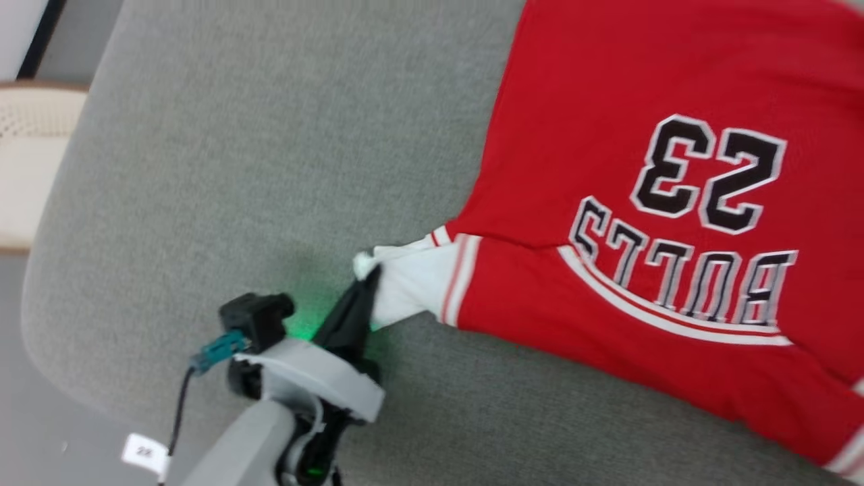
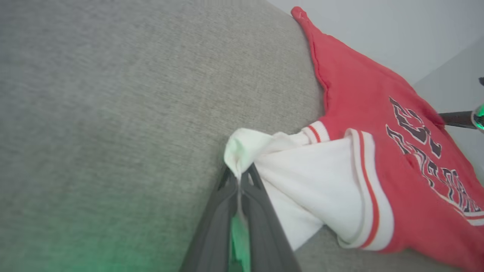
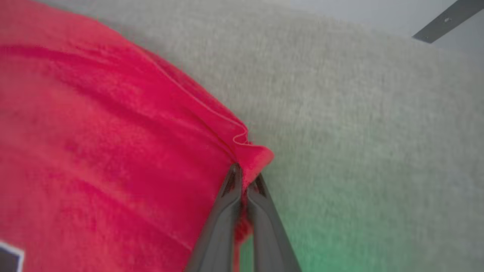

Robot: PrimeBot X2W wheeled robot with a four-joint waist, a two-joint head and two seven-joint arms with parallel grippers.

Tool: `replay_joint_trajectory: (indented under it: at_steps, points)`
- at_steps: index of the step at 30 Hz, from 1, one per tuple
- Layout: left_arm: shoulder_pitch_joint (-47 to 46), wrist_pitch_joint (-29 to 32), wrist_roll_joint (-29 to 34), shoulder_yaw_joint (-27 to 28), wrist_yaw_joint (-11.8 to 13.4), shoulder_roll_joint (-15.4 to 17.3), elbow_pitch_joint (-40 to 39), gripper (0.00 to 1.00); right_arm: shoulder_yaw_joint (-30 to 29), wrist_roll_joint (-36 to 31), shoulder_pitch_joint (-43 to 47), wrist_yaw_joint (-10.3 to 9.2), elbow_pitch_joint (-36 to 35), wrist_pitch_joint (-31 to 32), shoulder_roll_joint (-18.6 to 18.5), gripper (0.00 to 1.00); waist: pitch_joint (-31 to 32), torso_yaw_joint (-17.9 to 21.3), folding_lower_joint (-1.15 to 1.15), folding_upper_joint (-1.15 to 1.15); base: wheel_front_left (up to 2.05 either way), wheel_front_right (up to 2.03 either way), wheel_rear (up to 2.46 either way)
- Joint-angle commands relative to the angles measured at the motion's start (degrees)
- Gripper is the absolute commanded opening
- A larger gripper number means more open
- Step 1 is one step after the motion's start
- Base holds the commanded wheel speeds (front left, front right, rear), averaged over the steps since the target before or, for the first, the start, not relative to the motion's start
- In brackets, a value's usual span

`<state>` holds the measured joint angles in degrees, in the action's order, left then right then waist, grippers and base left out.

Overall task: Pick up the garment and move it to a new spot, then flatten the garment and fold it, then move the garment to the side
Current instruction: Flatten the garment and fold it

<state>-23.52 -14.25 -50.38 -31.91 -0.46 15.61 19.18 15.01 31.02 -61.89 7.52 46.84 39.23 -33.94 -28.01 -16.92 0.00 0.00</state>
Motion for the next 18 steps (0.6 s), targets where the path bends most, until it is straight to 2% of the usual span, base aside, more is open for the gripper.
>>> replay_joint_trajectory:
  at_steps: [1,7,11,15,18]
  points:
    - [1.5,0.1,-0.1,0.6,1.1,1.2,1.4,0.00,2.2,1.2,6.6,-0.06,0.8,1.6,-0.7,0.00,5.6,4.5,0.00,0.00,0.00,0.00,0.00]
    - [3.0,-0.1,-0.5,2.3,1.6,3.2,0.6,0.00,6.7,10.8,22.6,-0.07,-15.4,3.5,-8.4,0.00,9.8,9.6,0.00,0.00,0.00,0.00,0.00]
    - [4.0,0.4,-0.6,2.5,2.2,4.2,-0.2,0.00,5.4,15.0,34.1,-0.07,-25.1,4.9,-12.5,0.00,11.2,12.2,0.00,0.00,0.00,0.00,0.00]
    - [4.8,1.0,-0.4,2.4,3.0,5.0,-1.3,0.00,2.3,17.3,45.8,-0.06,-34.1,6.6,-13.5,0.00,12.0,14.5,0.00,0.00,0.00,0.00,0.00]
    - [5.1,1.5,-0.1,2.1,3.5,5.4,-2.0,0.00,-0.4,18.0,53.9,-0.06,-40.5,8.4,-12.6,0.00,12.1,15.7,0.00,0.00,0.00,0.00,0.00]
